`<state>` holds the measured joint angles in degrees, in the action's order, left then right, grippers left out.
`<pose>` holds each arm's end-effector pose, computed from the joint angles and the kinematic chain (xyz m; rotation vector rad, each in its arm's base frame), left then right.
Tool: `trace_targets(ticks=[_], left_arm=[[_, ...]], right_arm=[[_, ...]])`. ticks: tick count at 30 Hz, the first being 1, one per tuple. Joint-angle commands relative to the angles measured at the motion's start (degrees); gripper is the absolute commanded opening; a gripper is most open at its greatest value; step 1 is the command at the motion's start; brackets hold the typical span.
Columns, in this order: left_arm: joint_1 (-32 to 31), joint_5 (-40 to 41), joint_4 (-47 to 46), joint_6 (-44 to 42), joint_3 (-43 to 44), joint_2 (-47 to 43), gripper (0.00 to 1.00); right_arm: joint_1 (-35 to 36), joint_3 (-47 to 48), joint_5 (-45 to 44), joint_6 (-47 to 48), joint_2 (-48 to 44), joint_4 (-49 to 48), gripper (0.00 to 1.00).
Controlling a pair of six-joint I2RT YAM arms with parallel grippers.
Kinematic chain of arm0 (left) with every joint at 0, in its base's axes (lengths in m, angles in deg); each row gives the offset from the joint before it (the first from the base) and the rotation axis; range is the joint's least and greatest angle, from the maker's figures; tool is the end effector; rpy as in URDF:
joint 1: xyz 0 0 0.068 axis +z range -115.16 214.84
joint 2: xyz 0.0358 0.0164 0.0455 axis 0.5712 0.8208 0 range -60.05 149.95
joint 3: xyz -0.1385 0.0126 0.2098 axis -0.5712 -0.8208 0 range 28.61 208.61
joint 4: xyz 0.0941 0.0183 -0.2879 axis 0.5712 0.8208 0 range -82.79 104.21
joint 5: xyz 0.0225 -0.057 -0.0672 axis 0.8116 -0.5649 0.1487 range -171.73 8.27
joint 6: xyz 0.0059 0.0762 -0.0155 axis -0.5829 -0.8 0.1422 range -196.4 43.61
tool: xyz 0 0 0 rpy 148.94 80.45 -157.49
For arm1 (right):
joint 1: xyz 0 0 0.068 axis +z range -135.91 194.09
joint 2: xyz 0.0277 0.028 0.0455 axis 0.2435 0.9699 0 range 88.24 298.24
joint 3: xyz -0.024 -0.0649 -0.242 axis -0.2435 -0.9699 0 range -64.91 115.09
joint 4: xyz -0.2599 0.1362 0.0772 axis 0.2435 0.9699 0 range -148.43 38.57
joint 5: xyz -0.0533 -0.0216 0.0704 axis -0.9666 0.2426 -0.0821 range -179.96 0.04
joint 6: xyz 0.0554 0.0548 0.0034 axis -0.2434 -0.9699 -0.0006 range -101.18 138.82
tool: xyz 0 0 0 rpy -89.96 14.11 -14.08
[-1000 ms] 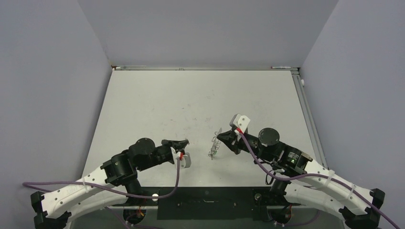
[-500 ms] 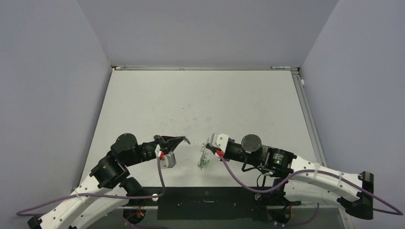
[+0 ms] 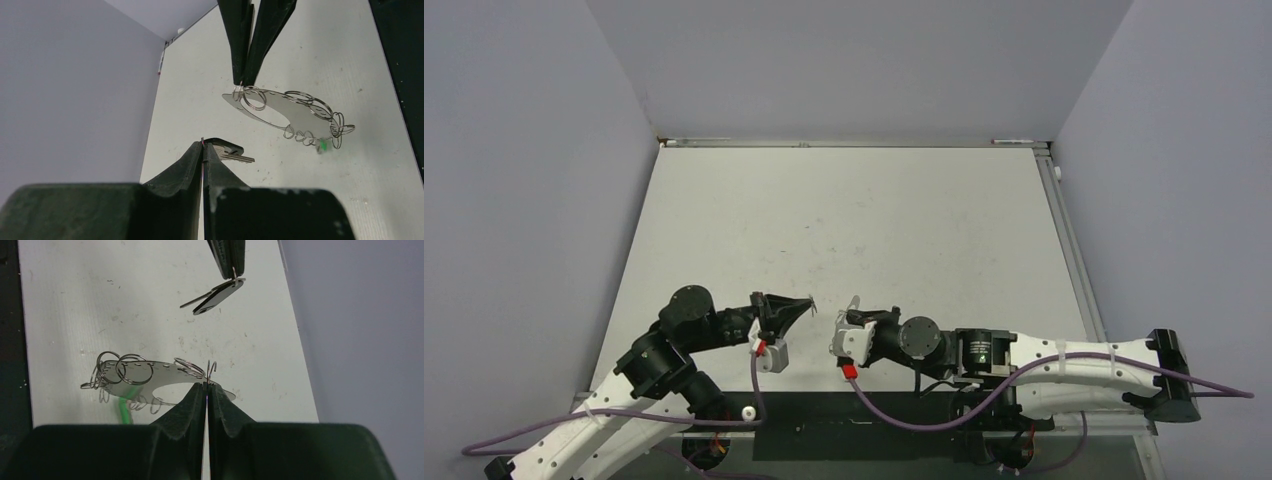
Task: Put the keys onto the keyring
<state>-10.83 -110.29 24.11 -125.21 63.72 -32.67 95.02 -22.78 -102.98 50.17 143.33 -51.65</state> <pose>0.1271 -0.1757 0.3021 1.4872 0.8771 -0.3899 0.0634 0.3014 0.2586 -1.5062 1.1961 0.3669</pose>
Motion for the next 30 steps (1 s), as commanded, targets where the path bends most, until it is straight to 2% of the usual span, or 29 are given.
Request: trace_targets(ticks=[1, 9, 21, 30], left_arm=[[0.2, -4.5, -1.1, -2.4, -1.1, -1.4, 0.00], [0.2, -5.1, -0.6, -3.9, -1.2, -0.8, 0.00], [0.2, -9.4, 1.2, -9.3, -2.6, 0.0, 0.00], [-0.6, -8.1, 2.0, -11.7, -3.2, 1.5, 0.00]], right_arm=[[2.4, 0.9, -8.4, 3.6, 0.3, -5.9, 0.05], [3.9, 2.8, -7.0, 3.6, 1.5, -2.2, 0.05], [1.3, 8.2, 10.4, -1.7, 0.1, 8.4, 0.05], [-6.9, 10.6, 24.0, -2.5, 3.6, 10.8, 0.05]])
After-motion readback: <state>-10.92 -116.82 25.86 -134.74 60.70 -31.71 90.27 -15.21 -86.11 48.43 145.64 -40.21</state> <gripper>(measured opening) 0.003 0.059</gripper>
